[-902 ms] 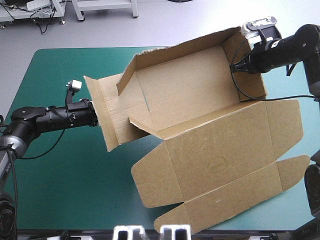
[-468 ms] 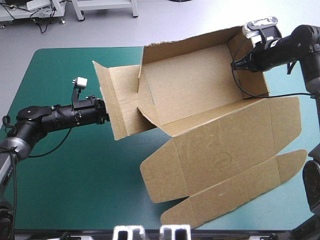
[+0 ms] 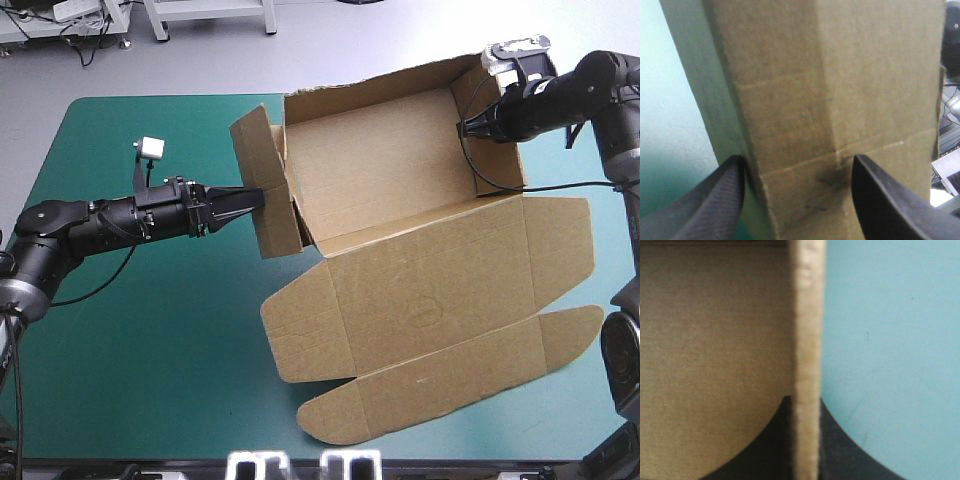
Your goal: Fold the box
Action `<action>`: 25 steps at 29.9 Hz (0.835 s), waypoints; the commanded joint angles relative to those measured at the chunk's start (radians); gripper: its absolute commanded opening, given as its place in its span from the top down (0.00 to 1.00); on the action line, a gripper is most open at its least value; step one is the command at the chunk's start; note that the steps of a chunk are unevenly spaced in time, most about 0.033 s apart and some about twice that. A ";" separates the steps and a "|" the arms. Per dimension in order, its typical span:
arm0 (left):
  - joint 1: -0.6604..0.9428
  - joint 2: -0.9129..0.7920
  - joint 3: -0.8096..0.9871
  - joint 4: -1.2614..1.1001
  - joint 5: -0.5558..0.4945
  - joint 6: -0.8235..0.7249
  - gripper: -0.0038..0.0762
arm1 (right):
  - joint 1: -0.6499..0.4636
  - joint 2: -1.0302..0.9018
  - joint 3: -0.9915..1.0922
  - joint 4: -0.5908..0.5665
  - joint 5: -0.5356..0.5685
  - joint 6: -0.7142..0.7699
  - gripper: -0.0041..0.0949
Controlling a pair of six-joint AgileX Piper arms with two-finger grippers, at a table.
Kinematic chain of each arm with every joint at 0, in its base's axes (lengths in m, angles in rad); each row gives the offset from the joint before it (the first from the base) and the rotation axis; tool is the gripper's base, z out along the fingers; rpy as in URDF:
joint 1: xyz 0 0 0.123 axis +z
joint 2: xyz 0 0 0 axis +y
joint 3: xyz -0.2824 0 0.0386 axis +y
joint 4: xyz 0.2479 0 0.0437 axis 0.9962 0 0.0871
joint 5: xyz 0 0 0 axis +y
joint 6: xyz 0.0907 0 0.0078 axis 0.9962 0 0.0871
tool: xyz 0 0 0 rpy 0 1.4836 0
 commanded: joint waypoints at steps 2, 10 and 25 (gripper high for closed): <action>-0.007 -0.030 -0.034 -0.071 0.111 -0.032 0.39 | 0.020 -0.043 -0.031 0.062 -0.064 0.006 0.98; -0.027 -0.038 -0.037 -0.112 0.102 -0.031 0.36 | 0.138 -0.039 -0.031 -0.103 -0.146 0.108 0.98; -0.144 -0.038 -0.211 0.403 -0.253 -0.339 0.36 | 0.255 -0.011 -0.031 -0.177 -0.229 0.247 0.98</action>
